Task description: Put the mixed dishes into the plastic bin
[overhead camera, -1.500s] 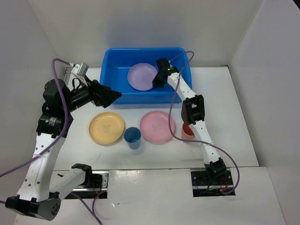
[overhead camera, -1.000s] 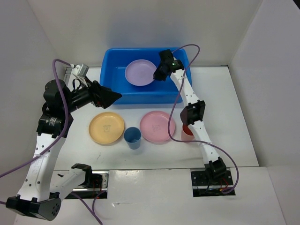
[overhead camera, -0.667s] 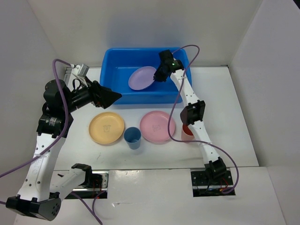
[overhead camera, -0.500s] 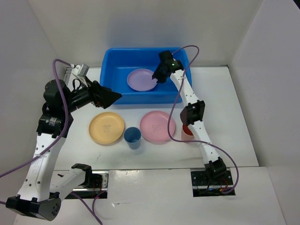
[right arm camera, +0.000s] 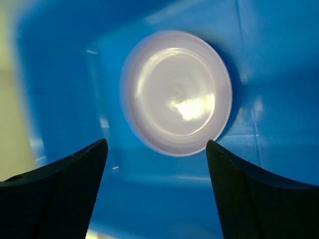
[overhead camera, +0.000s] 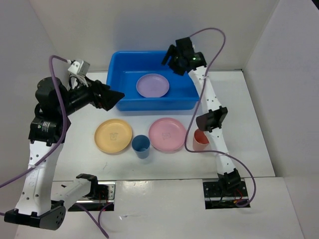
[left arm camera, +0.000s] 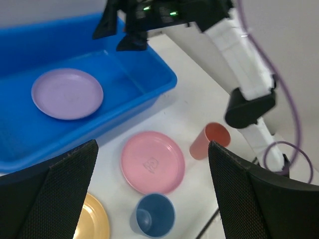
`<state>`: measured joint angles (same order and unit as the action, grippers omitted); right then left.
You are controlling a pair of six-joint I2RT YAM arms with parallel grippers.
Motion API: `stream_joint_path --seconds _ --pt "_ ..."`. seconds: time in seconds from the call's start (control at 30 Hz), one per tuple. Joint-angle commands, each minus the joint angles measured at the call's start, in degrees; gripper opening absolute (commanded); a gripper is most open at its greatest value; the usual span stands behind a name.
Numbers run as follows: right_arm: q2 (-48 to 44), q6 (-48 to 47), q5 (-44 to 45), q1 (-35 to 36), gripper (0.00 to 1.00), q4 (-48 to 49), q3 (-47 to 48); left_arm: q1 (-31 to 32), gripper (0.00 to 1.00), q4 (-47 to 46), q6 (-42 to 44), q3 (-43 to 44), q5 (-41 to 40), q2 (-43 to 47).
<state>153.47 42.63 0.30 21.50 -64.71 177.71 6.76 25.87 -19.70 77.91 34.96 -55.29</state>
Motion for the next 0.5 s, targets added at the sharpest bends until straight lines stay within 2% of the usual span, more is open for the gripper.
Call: stream_joint_path --seconds 0.0,0.07,0.17,0.3,0.33,0.43,0.47 --pt "-16.3 -4.5 3.9 0.7 0.86 0.9 1.9 -0.4 0.97 3.2 5.2 6.9 -2.5 -1.6" --pt "-21.6 -5.5 7.6 0.7 0.86 -4.5 1.9 -1.0 0.97 4.7 5.2 9.7 -2.0 -3.3" --pt "-27.4 -7.5 12.0 1.3 0.87 -10.1 0.5 -1.0 0.97 3.8 2.3 9.3 -0.3 -4.5" --pt "-39.3 -7.3 15.8 3.1 0.88 -10.1 -11.4 -1.5 0.96 -0.5 -1.4 4.7 1.6 -5.0" --pt "-45.2 -6.7 16.8 3.1 0.88 -10.1 -14.8 -1.5 0.96 -0.5 -1.4 4.0 2.6 -5.5" --pt "-54.9 -6.7 21.2 3.1 0.88 -10.1 -30.2 -3.1 0.94 1.0 -1.9 -0.4 1.9 -6.1" --pt "-62.3 -6.7 21.2 2.2 0.88 -10.1 -38.6 -3.7 0.94 1.9 -2.4 -2.0 0.4 -6.1"
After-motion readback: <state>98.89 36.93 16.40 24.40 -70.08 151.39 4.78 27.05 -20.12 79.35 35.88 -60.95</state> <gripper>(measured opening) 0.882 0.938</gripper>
